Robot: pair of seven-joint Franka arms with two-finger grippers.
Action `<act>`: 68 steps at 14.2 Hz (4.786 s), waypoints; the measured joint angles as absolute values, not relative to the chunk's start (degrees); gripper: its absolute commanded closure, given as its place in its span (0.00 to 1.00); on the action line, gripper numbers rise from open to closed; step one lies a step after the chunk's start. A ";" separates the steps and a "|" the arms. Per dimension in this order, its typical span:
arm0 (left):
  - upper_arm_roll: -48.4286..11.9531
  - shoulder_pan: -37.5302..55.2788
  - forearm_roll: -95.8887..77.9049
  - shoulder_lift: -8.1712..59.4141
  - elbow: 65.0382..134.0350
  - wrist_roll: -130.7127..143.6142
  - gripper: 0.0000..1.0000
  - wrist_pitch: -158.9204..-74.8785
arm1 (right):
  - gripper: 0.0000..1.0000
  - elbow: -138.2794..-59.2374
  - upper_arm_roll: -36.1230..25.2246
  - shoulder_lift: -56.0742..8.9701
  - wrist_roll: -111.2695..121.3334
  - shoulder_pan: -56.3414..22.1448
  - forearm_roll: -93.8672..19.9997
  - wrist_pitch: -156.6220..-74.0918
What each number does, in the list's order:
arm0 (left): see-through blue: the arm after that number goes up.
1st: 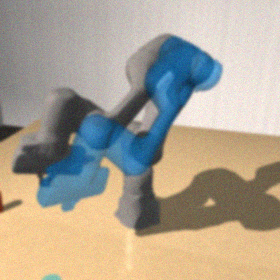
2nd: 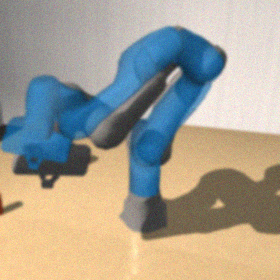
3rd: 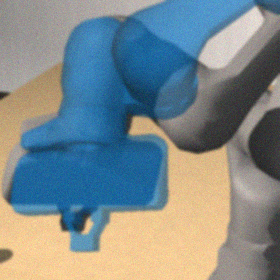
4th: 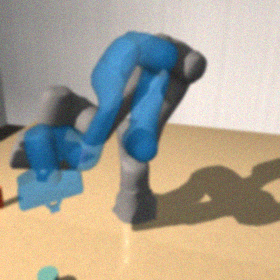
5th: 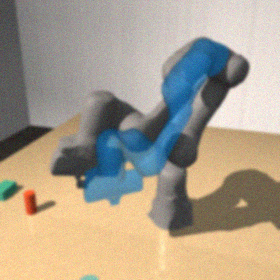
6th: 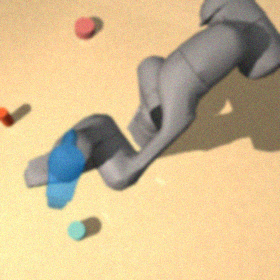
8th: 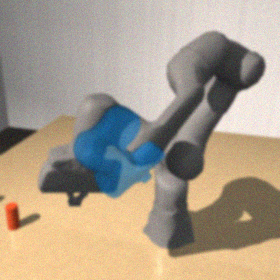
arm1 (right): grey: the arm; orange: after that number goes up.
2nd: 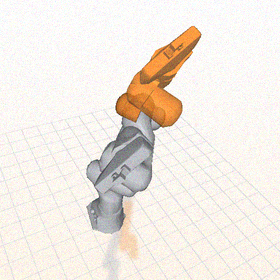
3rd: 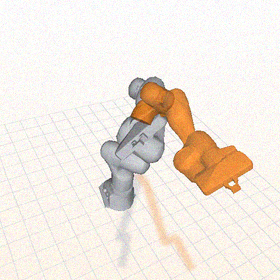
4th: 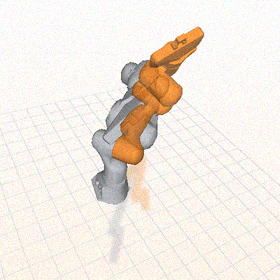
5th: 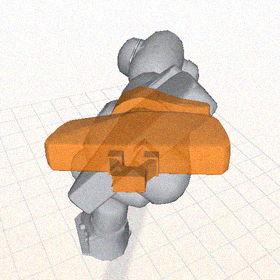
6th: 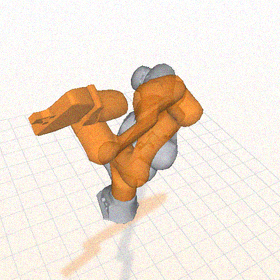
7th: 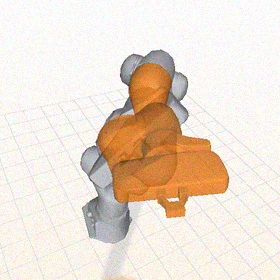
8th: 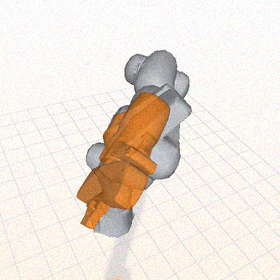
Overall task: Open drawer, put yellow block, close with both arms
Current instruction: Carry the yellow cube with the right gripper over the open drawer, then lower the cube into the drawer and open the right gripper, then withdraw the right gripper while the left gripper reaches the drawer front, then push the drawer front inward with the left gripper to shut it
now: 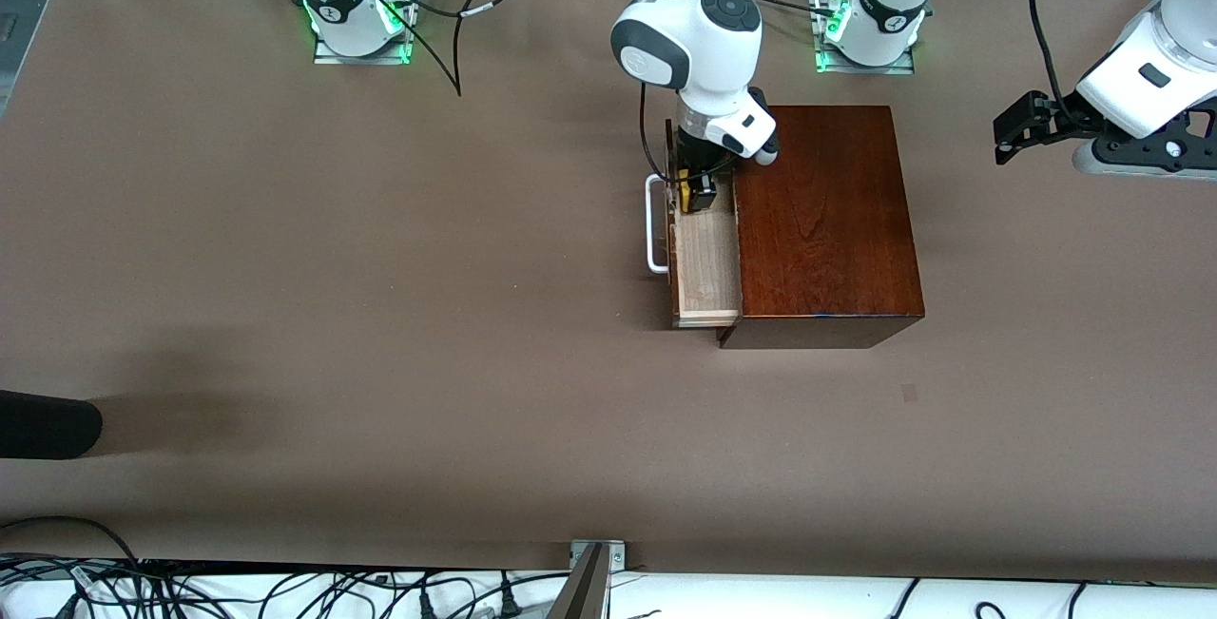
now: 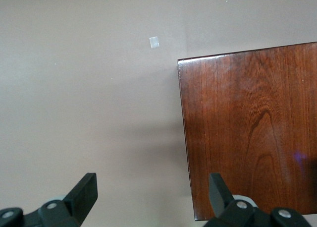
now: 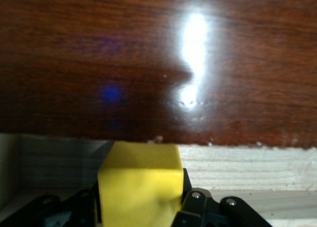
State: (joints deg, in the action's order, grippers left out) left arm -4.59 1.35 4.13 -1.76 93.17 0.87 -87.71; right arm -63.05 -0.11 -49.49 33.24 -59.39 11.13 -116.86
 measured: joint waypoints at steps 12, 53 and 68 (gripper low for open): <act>-4.59 1.44 4.13 -1.76 93.15 0.87 0.00 -87.71 | 0.00 -61.21 -0.22 -49.30 33.68 -58.00 11.10 -114.31; -23.38 24.88 3.56 27.61 83.67 -31.17 0.00 -106.80 | 0.00 -94.51 -5.90 3.99 16.33 -13.65 -2.28 -95.89; -22.39 27.06 20.96 38.26 82.84 -43.69 0.00 -101.85 | 0.00 -94.53 -5.92 3.99 13.11 -13.24 -1.18 -94.84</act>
